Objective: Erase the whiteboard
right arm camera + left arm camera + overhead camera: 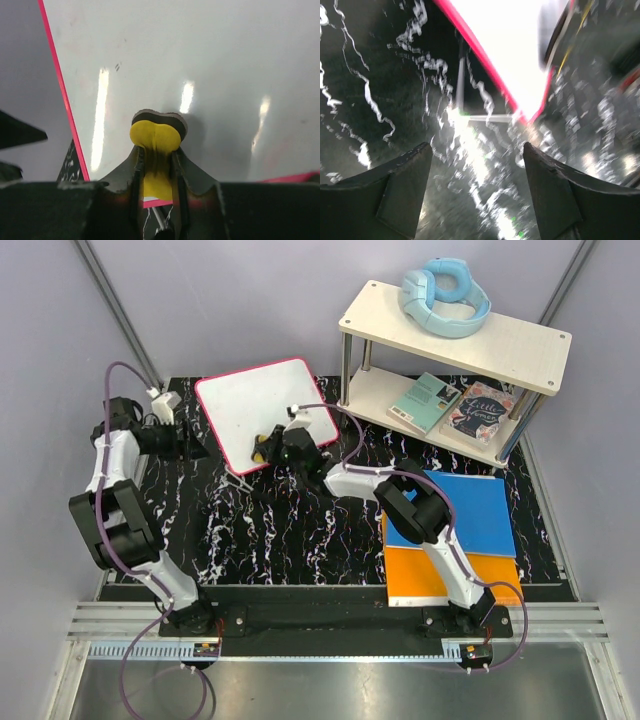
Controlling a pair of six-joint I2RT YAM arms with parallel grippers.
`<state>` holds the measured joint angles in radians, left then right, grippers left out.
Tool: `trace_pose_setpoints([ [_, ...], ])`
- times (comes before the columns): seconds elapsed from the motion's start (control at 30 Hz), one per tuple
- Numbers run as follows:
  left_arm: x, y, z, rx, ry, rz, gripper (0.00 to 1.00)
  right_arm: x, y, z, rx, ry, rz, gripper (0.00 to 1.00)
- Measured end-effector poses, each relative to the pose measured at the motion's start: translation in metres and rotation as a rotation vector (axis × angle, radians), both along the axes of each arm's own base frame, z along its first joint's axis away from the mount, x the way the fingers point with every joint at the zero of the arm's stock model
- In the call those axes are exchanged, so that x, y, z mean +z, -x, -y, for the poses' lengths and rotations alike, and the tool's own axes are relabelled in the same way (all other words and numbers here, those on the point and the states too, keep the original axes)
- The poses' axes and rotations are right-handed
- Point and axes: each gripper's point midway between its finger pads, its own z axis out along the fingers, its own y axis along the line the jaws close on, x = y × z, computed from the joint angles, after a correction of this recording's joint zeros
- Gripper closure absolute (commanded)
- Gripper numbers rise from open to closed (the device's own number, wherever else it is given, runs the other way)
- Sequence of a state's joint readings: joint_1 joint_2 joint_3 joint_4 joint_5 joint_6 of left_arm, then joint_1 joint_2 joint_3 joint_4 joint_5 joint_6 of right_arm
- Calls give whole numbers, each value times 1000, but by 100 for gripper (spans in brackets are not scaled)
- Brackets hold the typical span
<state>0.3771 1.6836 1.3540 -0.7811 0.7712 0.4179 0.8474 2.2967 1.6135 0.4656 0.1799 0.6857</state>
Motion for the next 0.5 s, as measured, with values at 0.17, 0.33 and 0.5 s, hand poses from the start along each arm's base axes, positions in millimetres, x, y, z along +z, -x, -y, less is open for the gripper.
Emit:
trace_pose_setpoints([
  [0.17,6,-22,-4,73,185,-4,19,-16,33,-17,91,31,-53,100],
  [0.33,-1,-33,6,74,298,-29,18,-26,47,-17,121,47,-84,100],
  [0.5,-4,-48,19,31,333,-30,18,-25,48,-17,120,45,-88,100],
])
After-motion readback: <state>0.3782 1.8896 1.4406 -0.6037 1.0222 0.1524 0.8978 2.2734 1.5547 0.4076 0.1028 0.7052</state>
